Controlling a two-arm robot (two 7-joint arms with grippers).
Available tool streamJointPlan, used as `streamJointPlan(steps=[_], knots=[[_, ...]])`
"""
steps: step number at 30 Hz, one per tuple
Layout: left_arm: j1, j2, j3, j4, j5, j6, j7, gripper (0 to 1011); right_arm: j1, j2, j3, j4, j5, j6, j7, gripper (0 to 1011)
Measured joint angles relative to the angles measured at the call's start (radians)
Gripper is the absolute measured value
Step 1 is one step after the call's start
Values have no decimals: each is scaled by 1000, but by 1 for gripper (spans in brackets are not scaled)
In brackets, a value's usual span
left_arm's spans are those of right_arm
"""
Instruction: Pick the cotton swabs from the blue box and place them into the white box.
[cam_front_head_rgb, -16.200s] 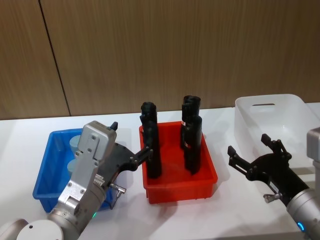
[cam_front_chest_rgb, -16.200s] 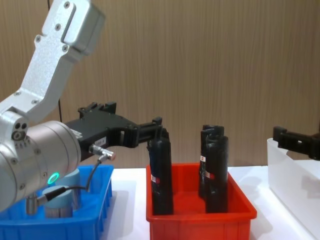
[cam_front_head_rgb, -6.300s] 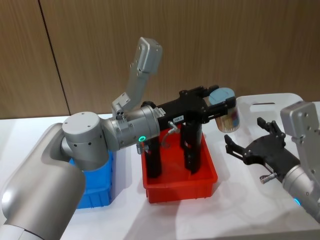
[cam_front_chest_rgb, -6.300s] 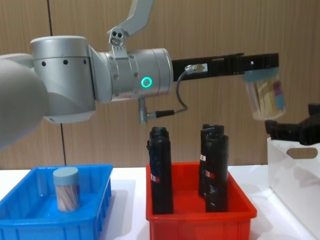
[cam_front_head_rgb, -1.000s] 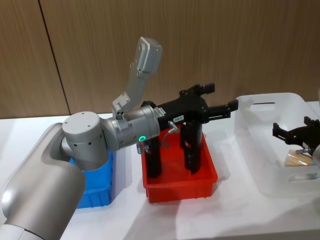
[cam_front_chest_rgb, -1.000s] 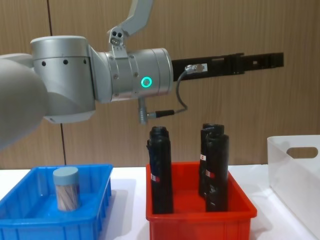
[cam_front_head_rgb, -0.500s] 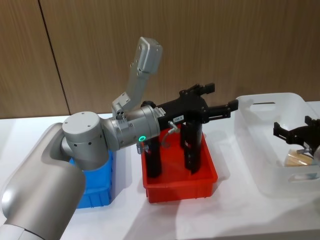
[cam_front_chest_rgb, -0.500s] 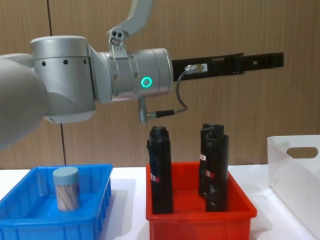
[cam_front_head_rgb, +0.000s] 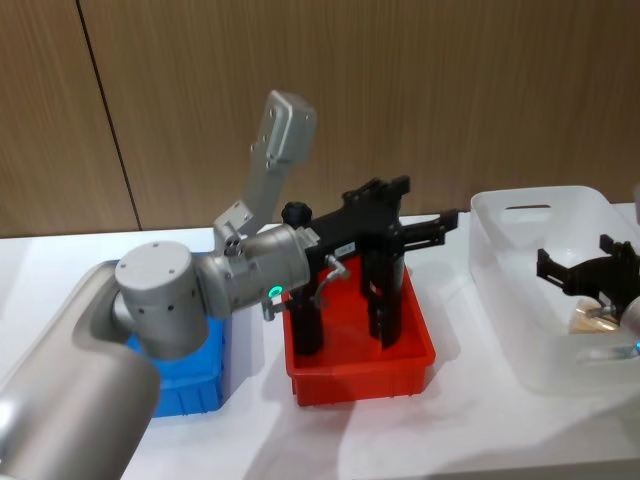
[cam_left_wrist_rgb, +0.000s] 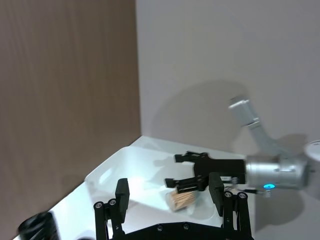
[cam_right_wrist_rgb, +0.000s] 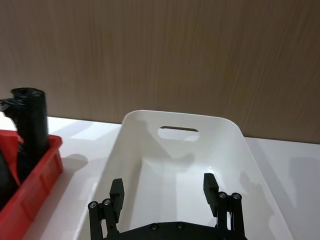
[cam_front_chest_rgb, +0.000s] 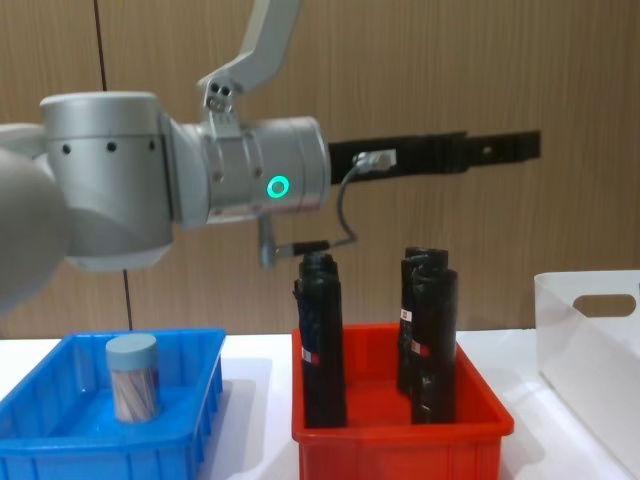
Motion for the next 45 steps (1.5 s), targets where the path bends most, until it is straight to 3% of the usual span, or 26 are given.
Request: streamJointPlan(steps=[33,45], knots=[[271,156,21,-294,115,-71,432,1004,-321,34,-102,-418,84,-129,-44,1002],[371,213,29,-403,157,-97,591,1004,-375,39,-120,-488,98,-151,-51,1002]])
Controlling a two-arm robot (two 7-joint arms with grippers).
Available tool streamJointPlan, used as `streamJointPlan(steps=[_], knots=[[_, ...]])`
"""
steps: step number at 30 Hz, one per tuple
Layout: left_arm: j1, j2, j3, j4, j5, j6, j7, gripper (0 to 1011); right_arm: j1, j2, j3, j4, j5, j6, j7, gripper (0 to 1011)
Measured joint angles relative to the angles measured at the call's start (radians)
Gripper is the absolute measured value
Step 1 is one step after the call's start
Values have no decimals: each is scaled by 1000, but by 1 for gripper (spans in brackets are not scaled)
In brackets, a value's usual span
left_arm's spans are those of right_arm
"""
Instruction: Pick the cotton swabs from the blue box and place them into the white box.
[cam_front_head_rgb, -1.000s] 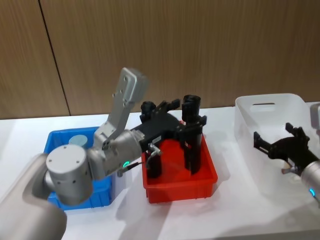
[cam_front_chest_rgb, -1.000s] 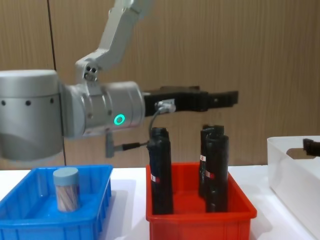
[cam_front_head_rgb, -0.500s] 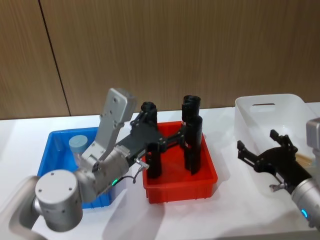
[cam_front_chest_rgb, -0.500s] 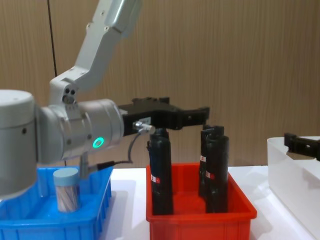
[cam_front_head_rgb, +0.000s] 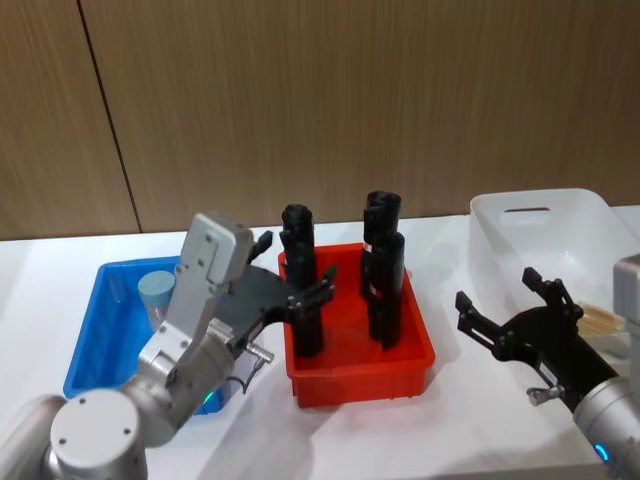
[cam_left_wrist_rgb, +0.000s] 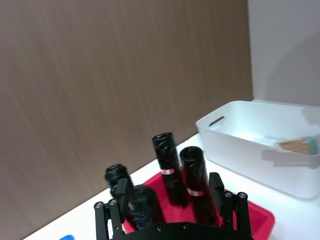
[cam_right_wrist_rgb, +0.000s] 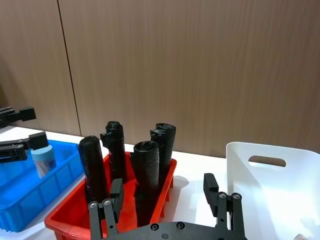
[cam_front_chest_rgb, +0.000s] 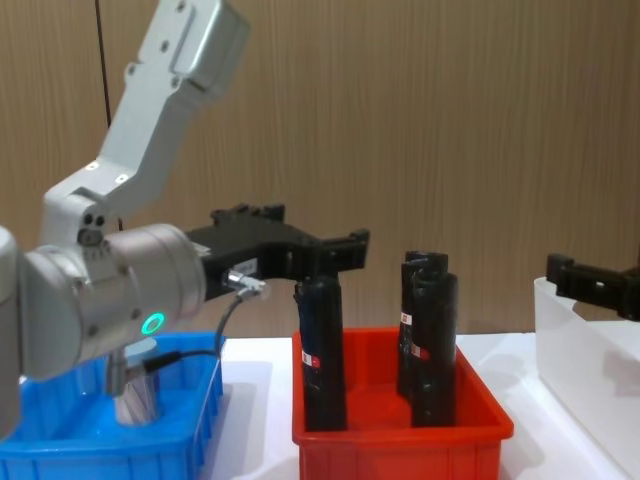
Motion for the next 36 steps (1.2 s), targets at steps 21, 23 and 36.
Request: streamJointPlan(steps=[21,23,36], knots=[[102,58,7,-110,44,-27,163,1004,-1,-1,0,-2,0,0,0,1002],[103,58,7,-110,44,-27,163,1004,-1,-1,0,-2,0,0,0,1002],[103,58,7,-110,44,-27,163,1004,-1,-1,0,-1,0,0,1,1002]])
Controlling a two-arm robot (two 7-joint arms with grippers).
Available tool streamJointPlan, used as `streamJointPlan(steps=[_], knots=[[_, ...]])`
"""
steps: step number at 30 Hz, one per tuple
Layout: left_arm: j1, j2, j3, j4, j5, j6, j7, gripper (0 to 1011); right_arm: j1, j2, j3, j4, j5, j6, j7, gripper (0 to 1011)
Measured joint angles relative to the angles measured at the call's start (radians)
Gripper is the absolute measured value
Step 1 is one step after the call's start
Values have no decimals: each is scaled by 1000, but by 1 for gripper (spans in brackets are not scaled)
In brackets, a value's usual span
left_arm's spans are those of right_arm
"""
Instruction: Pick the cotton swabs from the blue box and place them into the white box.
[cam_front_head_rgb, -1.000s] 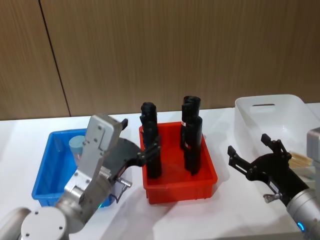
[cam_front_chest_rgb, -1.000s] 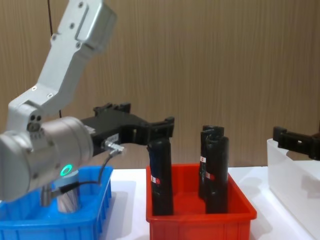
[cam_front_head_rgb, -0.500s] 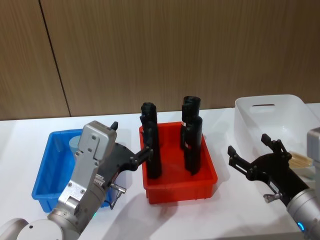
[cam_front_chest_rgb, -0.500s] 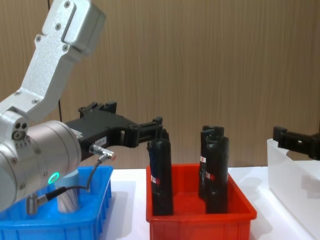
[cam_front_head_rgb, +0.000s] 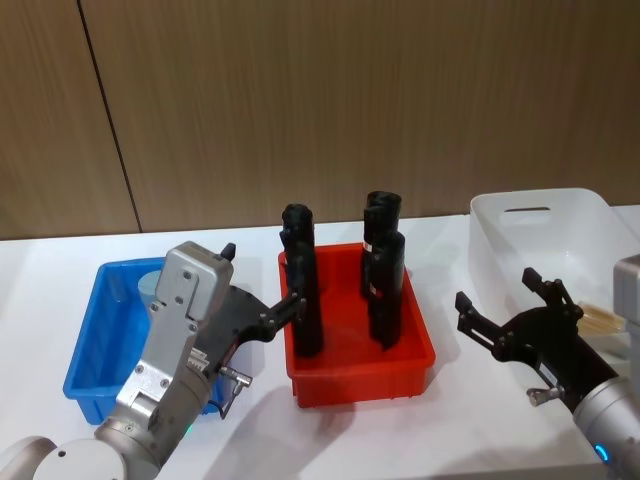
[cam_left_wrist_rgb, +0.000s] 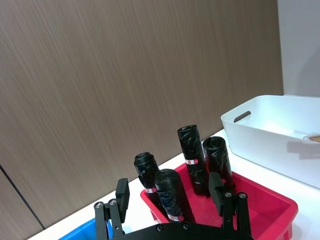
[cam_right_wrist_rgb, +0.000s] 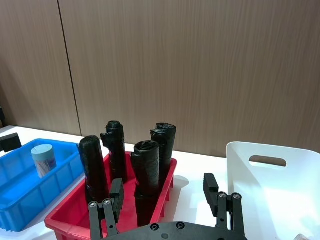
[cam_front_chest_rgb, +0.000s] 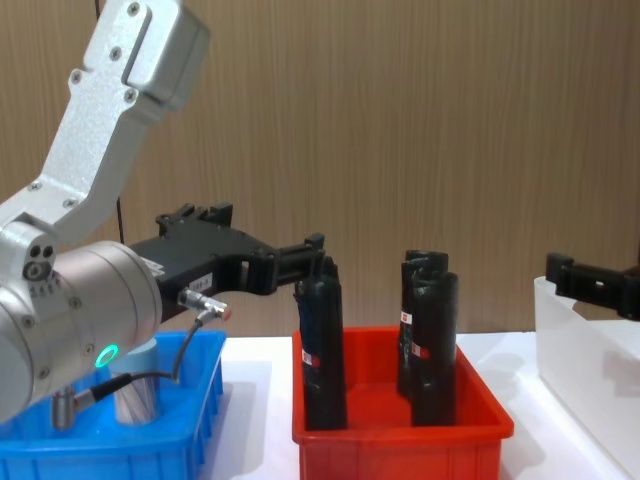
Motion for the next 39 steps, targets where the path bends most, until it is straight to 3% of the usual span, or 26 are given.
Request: streamJointPlan(steps=[13,26,39], knots=[[0,0,0,1,0,1,0,1004,43,-11,4,65,-17,-8,40,1002],[0,0,0,1,0,1,0,1004,172,-41,13,240,-40,-31,156,1002],[0,0,0,1,0,1,0,1004,309,-73,19,421,-27,-58,290,1002]])
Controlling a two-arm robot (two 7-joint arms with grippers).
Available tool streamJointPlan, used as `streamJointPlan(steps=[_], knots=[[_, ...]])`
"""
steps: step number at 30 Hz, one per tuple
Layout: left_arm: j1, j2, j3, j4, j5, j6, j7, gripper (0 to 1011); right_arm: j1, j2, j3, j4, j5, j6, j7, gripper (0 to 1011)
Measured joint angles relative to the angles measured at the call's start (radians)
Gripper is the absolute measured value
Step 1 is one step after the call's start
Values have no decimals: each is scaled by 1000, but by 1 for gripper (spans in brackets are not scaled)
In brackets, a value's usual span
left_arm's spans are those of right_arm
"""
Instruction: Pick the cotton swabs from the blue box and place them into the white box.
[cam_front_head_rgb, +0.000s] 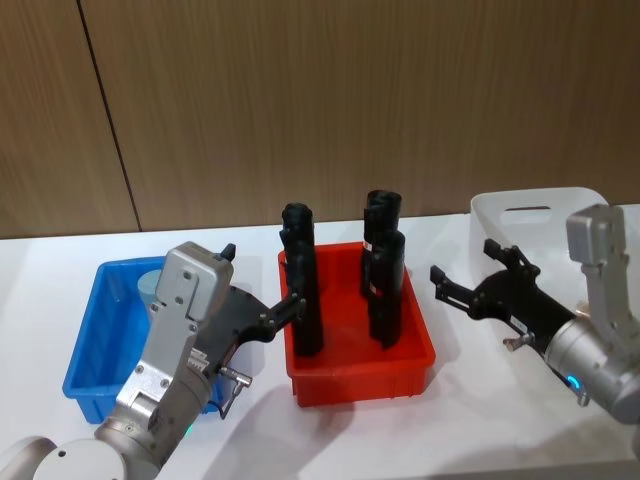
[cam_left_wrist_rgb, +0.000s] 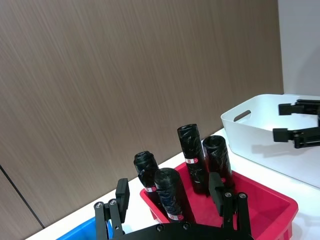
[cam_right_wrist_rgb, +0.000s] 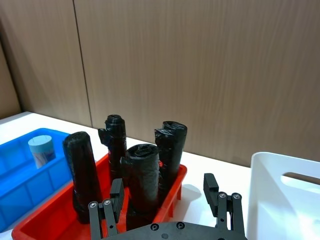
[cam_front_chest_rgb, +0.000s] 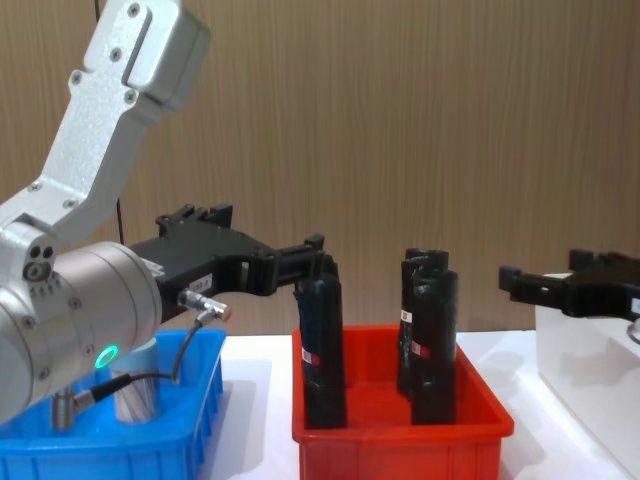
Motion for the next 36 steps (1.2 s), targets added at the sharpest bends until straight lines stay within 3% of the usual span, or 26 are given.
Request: streamJointPlan(steps=[17,36], knots=[[0,0,0,0,0,0,0,1004,190,-56,-18,268,14,-53,193,1002],[0,0,0,0,0,0,0,1004,353,-109,-38,543,10,-133,296,1002]])
